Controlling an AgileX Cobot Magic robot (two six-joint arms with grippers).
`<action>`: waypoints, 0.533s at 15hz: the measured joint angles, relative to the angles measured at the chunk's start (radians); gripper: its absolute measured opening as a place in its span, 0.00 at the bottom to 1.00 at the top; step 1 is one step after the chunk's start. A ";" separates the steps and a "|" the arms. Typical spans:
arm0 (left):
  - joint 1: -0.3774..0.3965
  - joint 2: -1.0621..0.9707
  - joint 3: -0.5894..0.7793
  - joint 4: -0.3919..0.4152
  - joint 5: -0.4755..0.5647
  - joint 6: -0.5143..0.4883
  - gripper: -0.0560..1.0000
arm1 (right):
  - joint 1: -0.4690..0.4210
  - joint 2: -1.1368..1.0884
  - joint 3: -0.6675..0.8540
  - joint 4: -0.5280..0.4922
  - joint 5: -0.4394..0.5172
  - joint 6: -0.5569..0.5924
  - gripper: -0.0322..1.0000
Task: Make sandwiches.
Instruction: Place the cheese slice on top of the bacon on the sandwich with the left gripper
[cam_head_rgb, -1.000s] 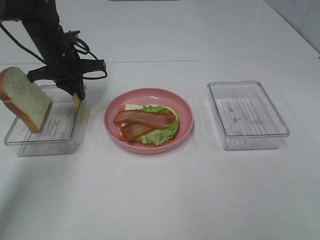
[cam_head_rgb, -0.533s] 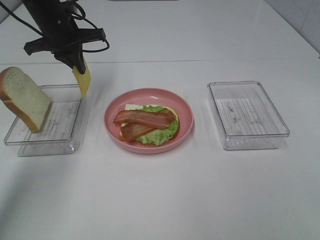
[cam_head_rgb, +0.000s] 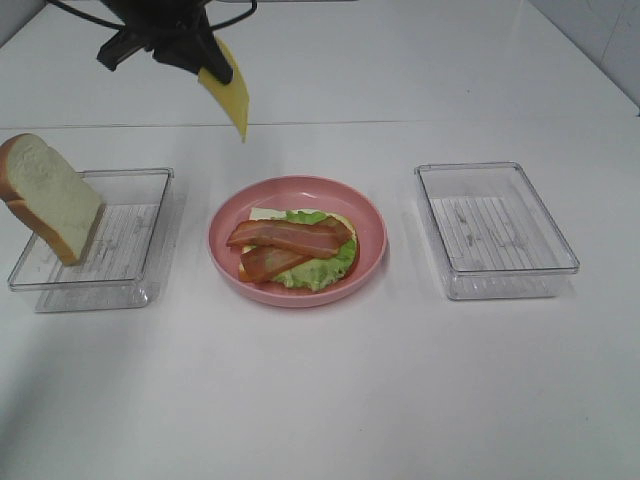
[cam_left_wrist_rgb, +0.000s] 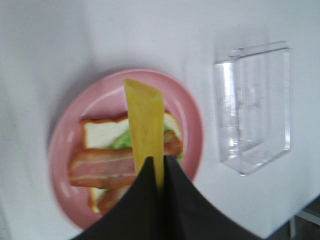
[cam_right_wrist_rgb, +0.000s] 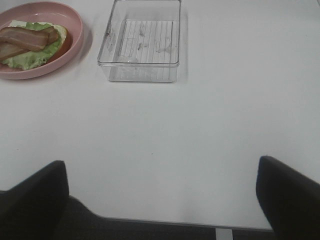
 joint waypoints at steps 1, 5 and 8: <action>0.000 -0.017 0.000 -0.080 0.000 0.038 0.05 | 0.000 0.000 0.000 0.000 0.000 0.000 0.98; 0.000 -0.007 0.015 -0.275 0.002 0.145 0.05 | 0.000 0.000 0.000 0.000 0.000 0.000 0.98; 0.000 0.032 0.166 -0.431 0.003 0.273 0.05 | 0.000 0.000 0.000 0.000 0.000 0.000 0.98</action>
